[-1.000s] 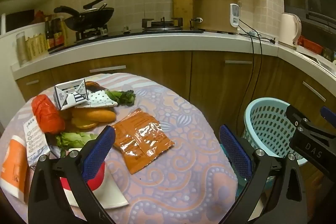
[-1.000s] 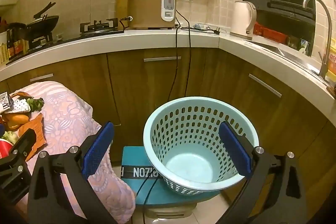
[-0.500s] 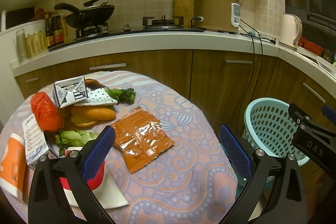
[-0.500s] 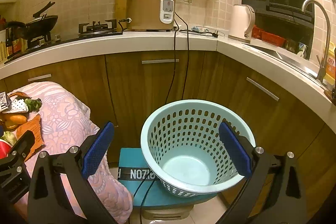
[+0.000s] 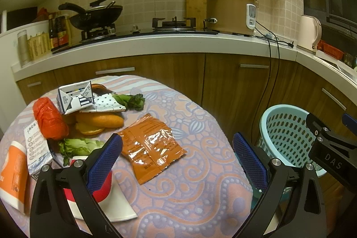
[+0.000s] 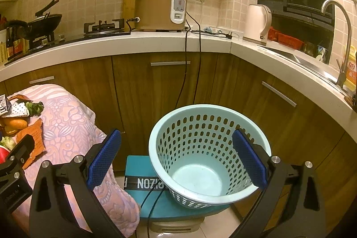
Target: Collect trash
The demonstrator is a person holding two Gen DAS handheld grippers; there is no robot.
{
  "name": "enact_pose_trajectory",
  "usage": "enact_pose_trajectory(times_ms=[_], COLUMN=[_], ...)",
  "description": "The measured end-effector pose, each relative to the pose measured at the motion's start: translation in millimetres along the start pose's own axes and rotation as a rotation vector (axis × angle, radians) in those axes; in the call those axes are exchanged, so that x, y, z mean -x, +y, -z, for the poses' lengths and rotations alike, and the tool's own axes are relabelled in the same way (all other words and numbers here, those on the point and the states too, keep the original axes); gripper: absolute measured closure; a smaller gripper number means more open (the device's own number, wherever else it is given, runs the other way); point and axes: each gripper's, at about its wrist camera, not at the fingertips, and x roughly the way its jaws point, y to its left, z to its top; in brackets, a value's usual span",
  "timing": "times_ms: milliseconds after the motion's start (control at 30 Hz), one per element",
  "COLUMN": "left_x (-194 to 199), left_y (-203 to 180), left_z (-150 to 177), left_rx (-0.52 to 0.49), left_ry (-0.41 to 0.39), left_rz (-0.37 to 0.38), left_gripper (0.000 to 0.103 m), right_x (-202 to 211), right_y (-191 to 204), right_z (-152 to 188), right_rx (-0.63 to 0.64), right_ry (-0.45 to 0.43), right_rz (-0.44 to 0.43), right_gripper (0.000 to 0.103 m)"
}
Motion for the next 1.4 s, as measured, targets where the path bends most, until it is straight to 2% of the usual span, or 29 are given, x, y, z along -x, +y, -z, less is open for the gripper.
enact_pose_trajectory(times_ms=[1400], left_x=[-0.5], left_y=[3.7], left_z=[0.7], left_rx=[0.006], left_ry=[0.002], left_rz=[0.004], left_gripper=[0.008], right_x=[-1.5], right_y=[-0.5], right_z=[-0.8], right_rx=[0.012], right_ry=[0.007], right_rz=[0.009], right_gripper=[0.015])
